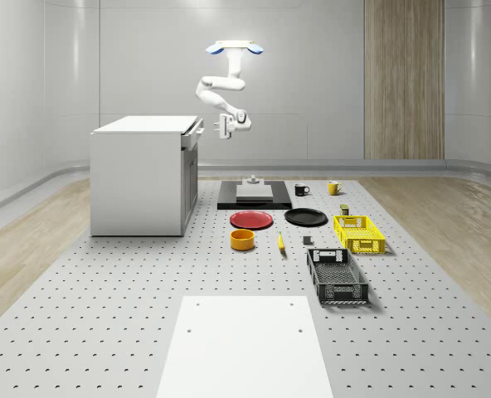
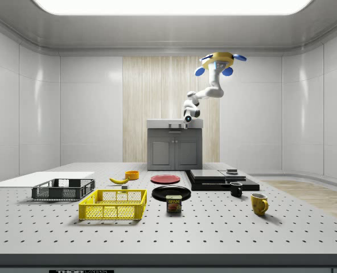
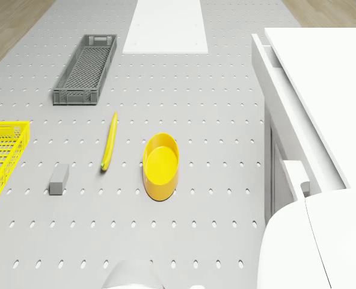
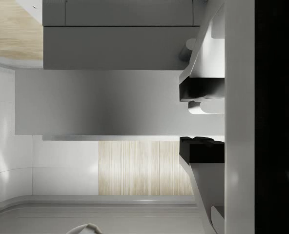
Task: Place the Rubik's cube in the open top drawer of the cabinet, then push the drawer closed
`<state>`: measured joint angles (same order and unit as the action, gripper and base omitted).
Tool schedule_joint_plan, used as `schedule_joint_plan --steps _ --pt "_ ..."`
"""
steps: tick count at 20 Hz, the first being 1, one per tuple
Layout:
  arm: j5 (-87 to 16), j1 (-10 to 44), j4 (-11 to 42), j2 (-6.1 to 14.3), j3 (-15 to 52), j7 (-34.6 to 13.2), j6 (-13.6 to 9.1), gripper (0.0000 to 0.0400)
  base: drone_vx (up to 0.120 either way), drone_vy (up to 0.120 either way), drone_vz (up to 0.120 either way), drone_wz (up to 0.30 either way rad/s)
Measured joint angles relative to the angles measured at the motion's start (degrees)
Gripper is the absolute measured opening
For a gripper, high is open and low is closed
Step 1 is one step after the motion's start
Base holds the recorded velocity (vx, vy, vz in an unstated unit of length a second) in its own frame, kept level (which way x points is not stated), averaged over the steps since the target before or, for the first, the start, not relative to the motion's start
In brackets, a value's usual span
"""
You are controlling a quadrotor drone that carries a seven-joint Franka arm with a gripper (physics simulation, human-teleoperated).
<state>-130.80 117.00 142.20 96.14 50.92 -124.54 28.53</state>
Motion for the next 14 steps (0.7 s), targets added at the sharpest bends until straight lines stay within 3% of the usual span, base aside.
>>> schedule_joint_plan --steps 3,14 --pt "-1.03 -0.64 0.24 -0.11 -0.09 0.67 -0.09 0.0105 0.0 0.093 0.0 0.0" --pt "-2.73 -1.58 0.55 -0.57 -0.15 1.77 -0.5 0.0105 0.0 0.0 0.0 0.0"
